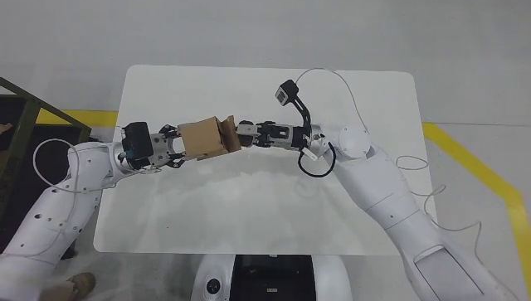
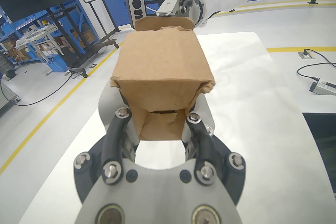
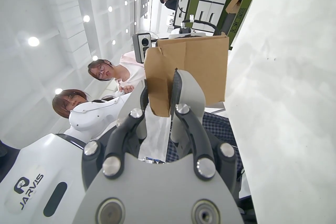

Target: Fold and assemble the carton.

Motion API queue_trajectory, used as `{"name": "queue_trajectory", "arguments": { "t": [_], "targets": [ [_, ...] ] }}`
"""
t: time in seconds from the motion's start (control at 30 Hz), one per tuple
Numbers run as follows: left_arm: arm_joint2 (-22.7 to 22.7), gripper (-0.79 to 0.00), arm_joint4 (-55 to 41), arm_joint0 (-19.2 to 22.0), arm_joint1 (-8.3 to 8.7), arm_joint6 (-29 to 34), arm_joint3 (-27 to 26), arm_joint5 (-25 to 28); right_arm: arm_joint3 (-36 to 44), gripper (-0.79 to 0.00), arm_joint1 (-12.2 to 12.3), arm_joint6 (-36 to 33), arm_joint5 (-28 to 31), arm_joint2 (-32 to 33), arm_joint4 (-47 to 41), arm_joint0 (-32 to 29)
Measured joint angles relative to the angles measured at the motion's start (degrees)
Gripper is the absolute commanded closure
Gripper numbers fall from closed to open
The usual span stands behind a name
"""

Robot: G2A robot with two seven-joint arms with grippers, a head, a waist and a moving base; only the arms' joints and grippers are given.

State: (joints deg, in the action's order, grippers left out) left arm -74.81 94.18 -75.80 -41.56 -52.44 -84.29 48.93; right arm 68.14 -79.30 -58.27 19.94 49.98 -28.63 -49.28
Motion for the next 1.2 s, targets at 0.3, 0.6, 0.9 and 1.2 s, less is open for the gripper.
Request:
{"name": "queue_trajectory", "arguments": {
  "t": [0.3, 0.6, 0.9, 1.2],
  "targets": [
    [0.0, -0.234, 0.1, 0.1, -0.06, -0.2, 0.2, 0.0, 0.5, -0.126, 0.3, -1.0, -1.6, 0.3, 2.3, -0.2],
    [0.2, -0.231, 0.3, 0.3, -0.17, -0.1, 0.1, 0.1, 1.0, -0.135, 0.4, -2.2, -3.6, -0.1, 6.7, 1.4],
    [1.1, -0.234, 1.7, 0.9, -0.31, 0.0, 0.1, 0.0, 1.6, -0.083, 0.4, -1.5, -4.3, 0.2, 8.0, 1.9],
    [1.6, -0.24, 3.4, 1.4, -0.36, 0.2, 0.5, -0.8, 1.1, -0.018, 0.2, -1.8, -5.1, -0.5, 8.3, 2.4]
  ]
}}
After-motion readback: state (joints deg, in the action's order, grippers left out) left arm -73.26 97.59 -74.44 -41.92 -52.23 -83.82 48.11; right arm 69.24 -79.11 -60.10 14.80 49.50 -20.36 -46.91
